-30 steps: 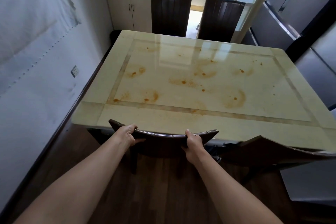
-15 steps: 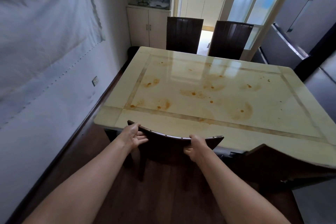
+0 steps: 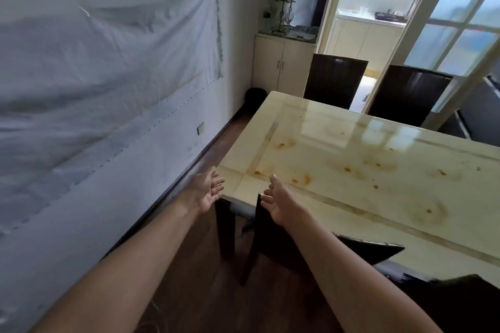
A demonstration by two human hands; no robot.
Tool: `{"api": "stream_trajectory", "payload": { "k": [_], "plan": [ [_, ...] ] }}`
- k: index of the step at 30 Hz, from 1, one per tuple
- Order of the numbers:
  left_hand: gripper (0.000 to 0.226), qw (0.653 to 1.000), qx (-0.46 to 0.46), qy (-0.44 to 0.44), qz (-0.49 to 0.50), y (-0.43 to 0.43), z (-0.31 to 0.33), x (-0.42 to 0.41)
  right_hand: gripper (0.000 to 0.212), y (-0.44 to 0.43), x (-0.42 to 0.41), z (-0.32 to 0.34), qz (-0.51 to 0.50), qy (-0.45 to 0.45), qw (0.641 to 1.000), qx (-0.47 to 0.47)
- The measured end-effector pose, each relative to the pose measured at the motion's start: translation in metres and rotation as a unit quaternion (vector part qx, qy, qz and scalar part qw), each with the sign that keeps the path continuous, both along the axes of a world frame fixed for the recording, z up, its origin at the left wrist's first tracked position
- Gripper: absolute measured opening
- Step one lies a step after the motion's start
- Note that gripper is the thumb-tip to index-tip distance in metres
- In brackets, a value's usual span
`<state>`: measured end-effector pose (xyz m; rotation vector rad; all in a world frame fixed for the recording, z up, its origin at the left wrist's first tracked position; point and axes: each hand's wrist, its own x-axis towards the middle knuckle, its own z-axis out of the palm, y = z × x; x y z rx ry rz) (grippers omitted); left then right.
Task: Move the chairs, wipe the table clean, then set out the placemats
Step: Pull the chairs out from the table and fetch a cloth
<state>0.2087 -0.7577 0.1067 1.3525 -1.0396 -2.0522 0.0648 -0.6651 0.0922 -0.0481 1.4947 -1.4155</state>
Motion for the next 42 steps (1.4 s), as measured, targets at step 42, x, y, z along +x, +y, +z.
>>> {"api": "stream_trajectory", "payload": {
  "k": [42],
  "plan": [
    [0.05,0.999,0.022,-0.008,-0.04,-0.572,-0.014,-0.032,0.035,-0.582,-0.04,-0.032,-0.005,0.035,0.999,0.005]
  ]
}}
